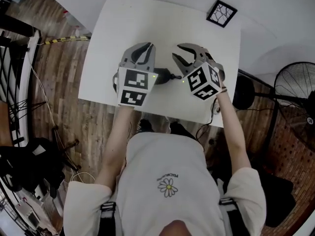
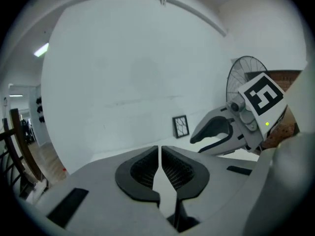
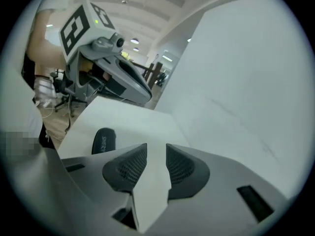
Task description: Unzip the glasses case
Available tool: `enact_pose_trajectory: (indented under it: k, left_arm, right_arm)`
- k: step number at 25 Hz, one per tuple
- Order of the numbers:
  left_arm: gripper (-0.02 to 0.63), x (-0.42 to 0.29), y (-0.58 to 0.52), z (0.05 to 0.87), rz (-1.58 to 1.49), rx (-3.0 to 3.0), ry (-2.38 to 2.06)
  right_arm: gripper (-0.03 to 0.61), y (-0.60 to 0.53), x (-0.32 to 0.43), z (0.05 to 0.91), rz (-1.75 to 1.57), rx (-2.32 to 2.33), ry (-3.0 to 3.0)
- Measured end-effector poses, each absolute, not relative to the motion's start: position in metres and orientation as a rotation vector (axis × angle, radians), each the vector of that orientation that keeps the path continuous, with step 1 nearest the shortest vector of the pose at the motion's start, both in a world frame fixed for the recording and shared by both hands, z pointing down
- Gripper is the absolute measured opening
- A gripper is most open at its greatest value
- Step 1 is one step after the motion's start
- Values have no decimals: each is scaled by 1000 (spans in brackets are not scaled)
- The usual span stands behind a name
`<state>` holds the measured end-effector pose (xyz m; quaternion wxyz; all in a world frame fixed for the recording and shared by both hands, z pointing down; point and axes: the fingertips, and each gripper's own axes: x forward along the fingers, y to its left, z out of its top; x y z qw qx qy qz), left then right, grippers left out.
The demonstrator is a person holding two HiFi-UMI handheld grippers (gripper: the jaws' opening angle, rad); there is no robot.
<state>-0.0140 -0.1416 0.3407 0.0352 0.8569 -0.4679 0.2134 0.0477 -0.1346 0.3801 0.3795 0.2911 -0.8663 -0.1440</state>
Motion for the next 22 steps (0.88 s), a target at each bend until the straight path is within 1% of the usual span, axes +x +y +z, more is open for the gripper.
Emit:
enact_pose_trajectory:
  k: [6,10,12,13,14,15,18,22]
  left_arm:
    - [8,-24,-133,216,196,2793,-1702]
    - [8,-28,-102,183,-38,2816,-1738]
    - [8,-30,-89,179,-95,2817,-1748]
    - [8,-31,-83,178,-117,2817,-1758]
    - [8,-33,-78,178,-131,2820,-1771]
    - [8,-34,-74,177,-139,2825,-1786]
    - [8,-40,-66,173,-171,2839,-1829]
    - [8,-46,-64,170,-208,2840,-1866]
  right_arm:
    - [103,-129,73,253,-457,1211,-2350]
    - [98,-102,98,203,-412,1535,-2453]
    - [87,-88,113,189,-386,1687,-2490]
    - [65,-80,121,184,-392,1764,-2504]
    - [23,-71,128,178,-408,1834,-2513]
    - [9,-63,135,174,-423,1891,-2517]
    - [8,-44,144,173,-433,1979,-2504]
    - [8,-31,146,191,-415,1985,-2478]
